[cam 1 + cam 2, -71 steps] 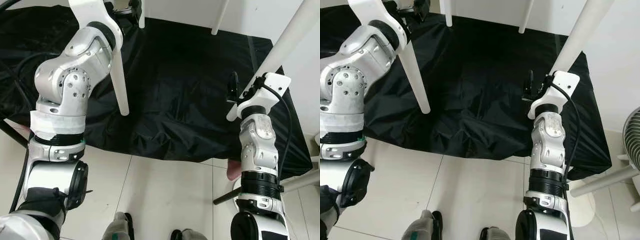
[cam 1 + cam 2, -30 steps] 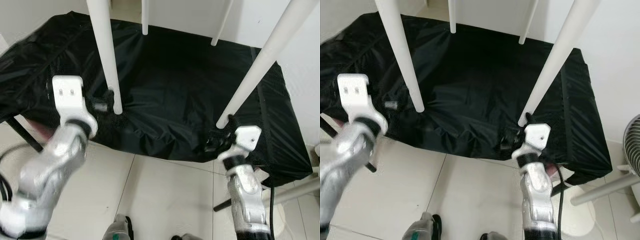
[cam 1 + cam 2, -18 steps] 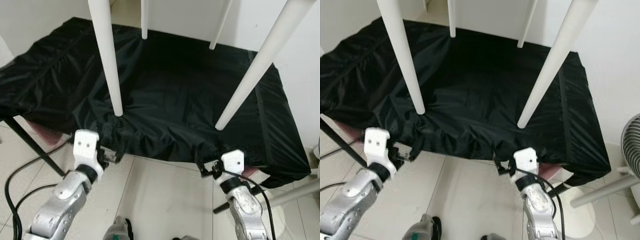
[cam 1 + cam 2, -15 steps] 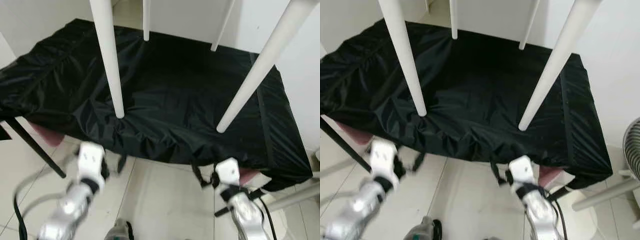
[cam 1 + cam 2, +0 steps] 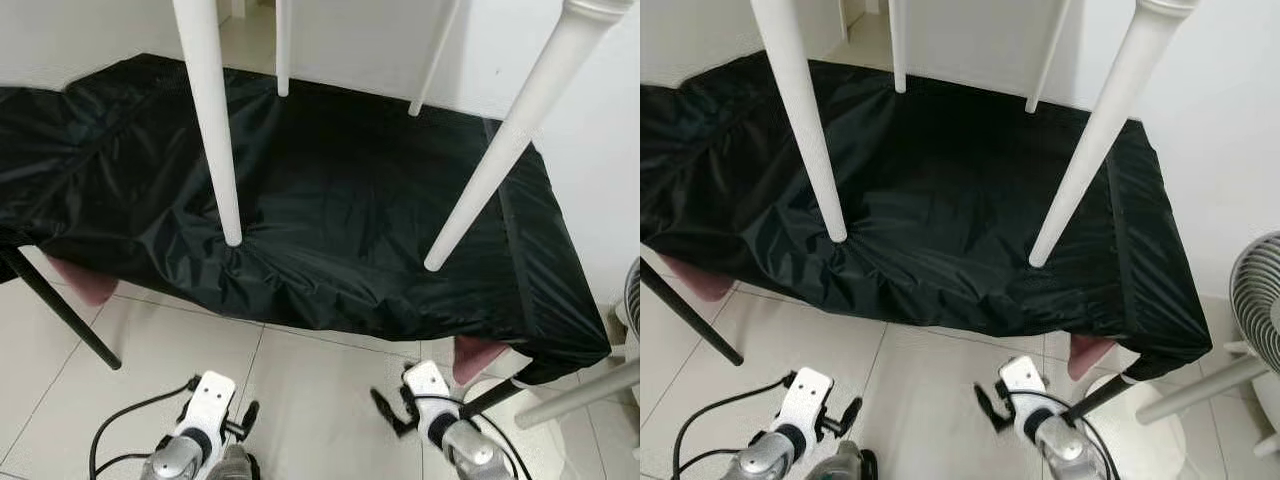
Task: Building children table
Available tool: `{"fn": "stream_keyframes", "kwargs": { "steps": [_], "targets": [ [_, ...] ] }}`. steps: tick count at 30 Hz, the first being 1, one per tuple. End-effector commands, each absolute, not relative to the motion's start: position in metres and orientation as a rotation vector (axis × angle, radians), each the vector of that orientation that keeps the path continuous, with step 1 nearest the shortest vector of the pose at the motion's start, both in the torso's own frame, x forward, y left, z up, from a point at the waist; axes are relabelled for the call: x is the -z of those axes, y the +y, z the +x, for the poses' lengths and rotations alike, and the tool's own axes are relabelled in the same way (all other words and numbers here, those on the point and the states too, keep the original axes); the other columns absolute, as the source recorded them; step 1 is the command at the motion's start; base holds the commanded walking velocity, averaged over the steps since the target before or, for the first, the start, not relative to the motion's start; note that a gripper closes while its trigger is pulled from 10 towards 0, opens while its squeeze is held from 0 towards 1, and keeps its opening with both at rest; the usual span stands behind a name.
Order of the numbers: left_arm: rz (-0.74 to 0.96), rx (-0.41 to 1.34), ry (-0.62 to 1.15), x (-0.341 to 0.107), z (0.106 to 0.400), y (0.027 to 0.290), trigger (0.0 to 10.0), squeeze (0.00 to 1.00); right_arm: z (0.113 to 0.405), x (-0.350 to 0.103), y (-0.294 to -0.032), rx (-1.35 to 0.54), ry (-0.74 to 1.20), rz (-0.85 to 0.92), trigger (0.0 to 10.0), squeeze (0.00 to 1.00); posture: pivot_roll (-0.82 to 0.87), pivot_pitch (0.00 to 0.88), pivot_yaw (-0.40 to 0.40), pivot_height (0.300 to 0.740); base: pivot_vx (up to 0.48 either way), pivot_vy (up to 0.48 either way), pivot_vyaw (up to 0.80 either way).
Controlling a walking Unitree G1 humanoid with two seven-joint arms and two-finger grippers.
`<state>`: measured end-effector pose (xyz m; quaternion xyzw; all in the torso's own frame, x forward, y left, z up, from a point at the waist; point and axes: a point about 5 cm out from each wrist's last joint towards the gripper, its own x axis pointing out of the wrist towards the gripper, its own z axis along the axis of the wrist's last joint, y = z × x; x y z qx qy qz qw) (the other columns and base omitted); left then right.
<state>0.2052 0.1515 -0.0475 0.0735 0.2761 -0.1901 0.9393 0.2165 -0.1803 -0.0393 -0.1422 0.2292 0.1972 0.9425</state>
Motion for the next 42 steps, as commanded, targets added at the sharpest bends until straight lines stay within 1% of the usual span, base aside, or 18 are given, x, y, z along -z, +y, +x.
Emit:
{"fn": "stream_keyframes", "kwargs": {
  "steps": [1, 5, 7, 10, 11, 12, 17, 20, 28, 31, 42],
  "targets": [
    [0.177, 0.346, 0.602, 0.056, 0.198, 0.152, 10.0, 0.0, 0.211, 0.047, -0.182, -0.367, 0.519, -0.29, 10.0, 0.0, 0.17, 0.073, -0.04, 0.74, 0.0, 0.0, 0.0],
    [0.182, 0.351, 0.656, 0.067, 0.191, 0.148, 10.0, 0.0, 0.204, 0.057, -0.186, -0.313, 0.606, -0.27, 10.0, 0.0, 0.16, 0.068, -0.039, 0.74, 0.0, 0.0, 0.0],
    [0.181, 0.35, 0.665, 0.068, 0.189, 0.148, 10.0, 0.0, 0.203, 0.058, -0.186, -0.309, 0.618, -0.268, 10.0, 0.0, 0.16, 0.068, -0.039, 0.74, 0.0, 0.0, 0.0],
    [0.159, 0.258, 0.795, 0.083, 0.173, 0.156, 10.0, 0.0, 0.187, 0.072, -0.195, -0.229, 0.76, -0.247, 10.0, 0.0, 0.16, 0.056, -0.038, 0.74, 0.0, 0.0, 0.0],
    [0.159, 0.258, 0.795, 0.083, 0.173, 0.156, 10.0, 0.0, 0.187, 0.072, -0.195, -0.229, 0.76, -0.247, 10.0, 0.0, 0.16, 0.056, -0.038, 0.74, 0.0, 0.0, 0.0],
    [0.144, 0.202, 0.86, 0.089, 0.164, 0.161, 10.0, 0.0, 0.177, 0.079, -0.198, -0.204, 0.824, -0.249, 10.0, 0.0, 0.16, 0.048, -0.039, 0.74, 0.0, 0.0, 0.0],
    [0.137, 0.175, 0.89, 0.092, 0.159, 0.164, 10.0, 0.0, 0.173, 0.082, -0.198, -0.195, 0.853, -0.255, 10.0, 0.0, 0.16, 0.048, -0.039, 0.74, 0.0, 0.0, 0.0],
    [0.114, 0.162, 0.923, 0.095, 0.153, 0.16, 10.0, 0.0, 0.162, 0.088, -0.199, -0.148, 0.911, -0.234, 10.0, 0.0, 0.15, 0.025, -0.029, 0.74, 0.0, 0.0, 0.0],
    [0.13, 0.179, 0.961, 0.098, 0.148, 0.159, 10.0, 0.0, 0.155, 0.092, -0.197, -0.119, 0.954, -0.213, 10.0, 0.0, 0.15, 0.012, -0.011, 0.74, 0.0, 0.0, 0.0],
    [0.142, 0.197, 0.976, 0.099, 0.146, 0.158, 10.0, 0.0, 0.152, 0.094, -0.195, -0.088, 0.976, -0.171, 10.0, 0.0, 0.15, 0.002, -0.004, 0.74, 0.0, 0.0, 0.0],
    [0.168, 0.218, 1.019, 0.102, 0.143, 0.156, 10.0, 0.0, 0.146, 0.098, -0.181, -0.128, 0.997, -0.174, 10.0, 0.0, 0.12, 0.0, 0.006, 0.74, 0.0, 0.0, 0.0]
  ]
}}
